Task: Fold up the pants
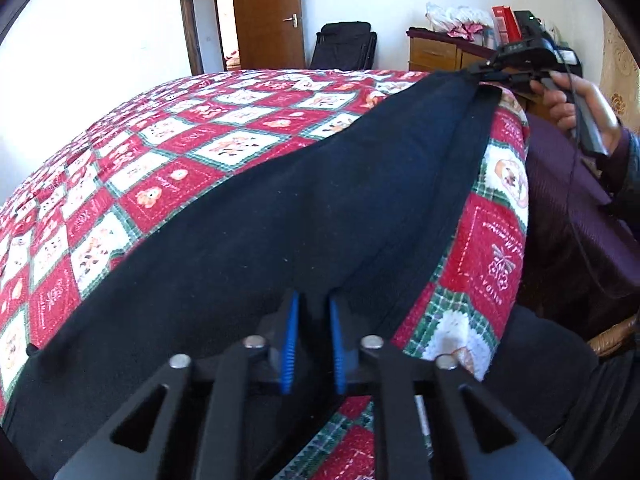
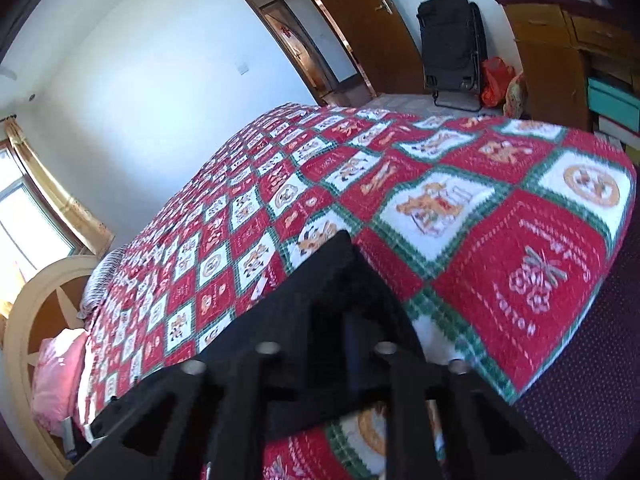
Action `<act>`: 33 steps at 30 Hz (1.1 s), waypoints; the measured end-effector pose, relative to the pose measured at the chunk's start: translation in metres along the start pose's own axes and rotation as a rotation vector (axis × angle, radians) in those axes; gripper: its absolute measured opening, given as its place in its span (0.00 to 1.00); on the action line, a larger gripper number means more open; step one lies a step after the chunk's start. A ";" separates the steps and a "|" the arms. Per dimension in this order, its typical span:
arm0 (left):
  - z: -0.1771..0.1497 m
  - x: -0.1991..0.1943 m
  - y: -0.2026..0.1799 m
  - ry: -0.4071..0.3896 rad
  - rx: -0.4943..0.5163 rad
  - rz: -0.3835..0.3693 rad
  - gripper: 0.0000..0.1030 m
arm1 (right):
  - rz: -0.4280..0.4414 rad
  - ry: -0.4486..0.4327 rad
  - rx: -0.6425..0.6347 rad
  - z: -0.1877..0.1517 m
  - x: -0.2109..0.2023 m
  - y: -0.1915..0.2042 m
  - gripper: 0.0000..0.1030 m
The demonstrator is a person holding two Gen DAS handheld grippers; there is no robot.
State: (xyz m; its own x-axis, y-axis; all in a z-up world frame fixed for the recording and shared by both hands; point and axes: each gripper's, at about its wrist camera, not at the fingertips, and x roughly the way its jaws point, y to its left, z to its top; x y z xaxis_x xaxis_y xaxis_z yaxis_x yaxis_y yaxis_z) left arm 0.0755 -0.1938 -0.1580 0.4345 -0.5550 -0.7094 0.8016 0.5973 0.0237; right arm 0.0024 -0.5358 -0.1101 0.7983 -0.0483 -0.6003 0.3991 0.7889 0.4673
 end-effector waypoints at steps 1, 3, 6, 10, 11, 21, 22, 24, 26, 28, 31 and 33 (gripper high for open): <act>0.000 -0.002 0.000 -0.006 -0.003 -0.007 0.11 | 0.005 -0.003 -0.007 0.001 -0.001 0.002 0.07; -0.001 -0.007 0.002 -0.028 -0.013 -0.015 0.09 | 0.014 -0.024 -0.040 0.002 -0.008 0.010 0.06; 0.001 -0.015 0.009 -0.057 -0.048 -0.052 0.08 | 0.026 -0.055 -0.092 0.001 -0.028 0.019 0.06; -0.003 -0.015 0.006 -0.053 -0.038 -0.080 0.08 | -0.024 -0.033 -0.098 -0.007 -0.032 0.006 0.06; -0.004 -0.013 0.006 -0.046 -0.038 -0.089 0.08 | -0.037 -0.018 -0.092 -0.009 -0.027 -0.001 0.06; -0.014 -0.007 0.003 -0.038 -0.045 -0.124 0.08 | -0.065 0.023 -0.071 -0.015 -0.021 -0.016 0.06; -0.015 -0.007 0.003 -0.040 -0.051 -0.123 0.10 | -0.067 0.020 -0.062 -0.015 -0.023 -0.018 0.07; -0.016 -0.010 0.003 -0.052 -0.064 -0.119 0.11 | -0.101 0.005 -0.053 -0.014 -0.028 -0.018 0.16; -0.017 -0.016 0.004 -0.068 -0.074 -0.109 0.17 | -0.181 -0.062 -0.099 -0.011 -0.040 -0.006 0.19; -0.019 -0.026 0.005 -0.096 -0.073 -0.092 0.31 | -0.219 -0.122 -0.163 -0.010 -0.051 0.011 0.21; -0.023 -0.040 0.008 -0.141 -0.073 -0.011 0.64 | -0.155 -0.144 -0.227 -0.013 -0.055 0.037 0.46; -0.027 -0.045 0.014 -0.155 -0.088 0.013 0.65 | -0.063 -0.095 -0.263 -0.019 -0.042 0.050 0.48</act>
State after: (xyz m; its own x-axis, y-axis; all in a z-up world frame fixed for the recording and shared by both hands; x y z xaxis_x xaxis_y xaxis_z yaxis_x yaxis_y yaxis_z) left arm 0.0561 -0.1450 -0.1447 0.5083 -0.6253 -0.5922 0.7594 0.6497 -0.0341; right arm -0.0199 -0.4822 -0.0739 0.8194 -0.1491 -0.5535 0.3278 0.9140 0.2391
